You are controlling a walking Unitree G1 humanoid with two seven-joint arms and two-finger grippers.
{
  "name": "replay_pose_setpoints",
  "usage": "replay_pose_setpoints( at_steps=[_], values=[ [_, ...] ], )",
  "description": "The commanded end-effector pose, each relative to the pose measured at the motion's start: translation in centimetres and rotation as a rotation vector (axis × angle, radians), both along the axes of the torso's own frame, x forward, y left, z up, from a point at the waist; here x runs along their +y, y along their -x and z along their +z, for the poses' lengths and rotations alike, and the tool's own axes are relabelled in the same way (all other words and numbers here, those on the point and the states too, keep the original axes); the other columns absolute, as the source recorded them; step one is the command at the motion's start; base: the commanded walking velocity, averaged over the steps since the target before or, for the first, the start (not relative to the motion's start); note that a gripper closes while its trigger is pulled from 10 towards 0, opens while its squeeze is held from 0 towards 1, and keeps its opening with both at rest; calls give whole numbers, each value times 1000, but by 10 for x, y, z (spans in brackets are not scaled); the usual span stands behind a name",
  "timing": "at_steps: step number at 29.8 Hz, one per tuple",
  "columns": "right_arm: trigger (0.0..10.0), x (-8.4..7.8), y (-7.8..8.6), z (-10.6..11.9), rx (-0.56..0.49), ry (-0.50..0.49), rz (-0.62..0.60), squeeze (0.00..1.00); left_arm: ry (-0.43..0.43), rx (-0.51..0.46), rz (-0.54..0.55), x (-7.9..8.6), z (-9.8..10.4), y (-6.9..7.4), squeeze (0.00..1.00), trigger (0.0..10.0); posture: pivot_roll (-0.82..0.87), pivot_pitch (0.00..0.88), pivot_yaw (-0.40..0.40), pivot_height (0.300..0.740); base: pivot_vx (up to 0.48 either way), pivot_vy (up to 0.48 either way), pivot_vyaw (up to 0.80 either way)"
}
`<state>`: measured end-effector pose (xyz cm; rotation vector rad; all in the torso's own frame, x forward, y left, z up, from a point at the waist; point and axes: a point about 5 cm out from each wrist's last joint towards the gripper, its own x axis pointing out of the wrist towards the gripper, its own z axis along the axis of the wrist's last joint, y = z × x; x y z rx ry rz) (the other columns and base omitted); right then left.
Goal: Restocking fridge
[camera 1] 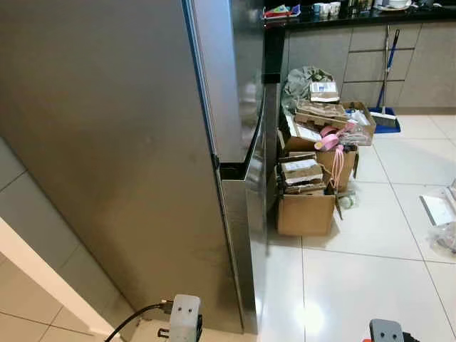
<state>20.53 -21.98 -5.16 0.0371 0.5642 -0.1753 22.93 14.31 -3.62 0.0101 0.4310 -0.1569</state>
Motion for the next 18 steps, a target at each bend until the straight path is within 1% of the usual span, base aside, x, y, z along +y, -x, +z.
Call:
replay_pose_setpoints(
  at_steps=[1,6,10,14,18],
  values=[
    [10000,0,4,-2,8,2,3,0,-15,0,-6,2,-1,3,0,10000,-48,105,73,740,0,-480,0],
    [10000,-2,4,-1,6,7,4,0,-10,-7,5,1,0,2,0,10000,-53,103,72,740,0,-480,0],
    [10000,-4,4,-1,7,10,5,0,-3,-15,61,4,1,-1,0,10000,-59,100,71,740,0,0,0],
    [10000,-5,4,-1,7,11,9,0,-21,-34,79,7,4,-4,0,10000,-59,96,69,740,0,0,0],
    [10000,-4,1,1,1,11,15,0,-20,-45,96,9,6,-5,0,10000,-61,93,69,740,0,0,0]
  ],
)
